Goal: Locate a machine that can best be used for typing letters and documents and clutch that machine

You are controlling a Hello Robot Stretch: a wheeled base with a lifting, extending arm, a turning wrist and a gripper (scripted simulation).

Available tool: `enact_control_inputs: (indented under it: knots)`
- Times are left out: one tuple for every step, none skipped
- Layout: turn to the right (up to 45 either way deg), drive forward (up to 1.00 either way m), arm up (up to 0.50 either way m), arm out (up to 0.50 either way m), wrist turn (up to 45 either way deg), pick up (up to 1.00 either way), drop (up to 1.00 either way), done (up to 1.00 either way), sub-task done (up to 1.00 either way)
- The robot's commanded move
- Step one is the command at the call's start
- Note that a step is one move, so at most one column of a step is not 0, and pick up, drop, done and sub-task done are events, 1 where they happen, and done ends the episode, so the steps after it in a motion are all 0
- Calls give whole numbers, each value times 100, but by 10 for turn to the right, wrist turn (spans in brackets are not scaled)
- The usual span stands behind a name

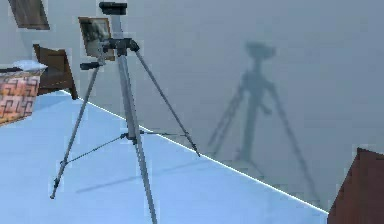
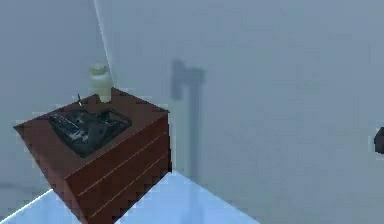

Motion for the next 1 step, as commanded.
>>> enact_control_inputs:
  knots:
    - [-240,0,0,0,0,0,0,0,0]
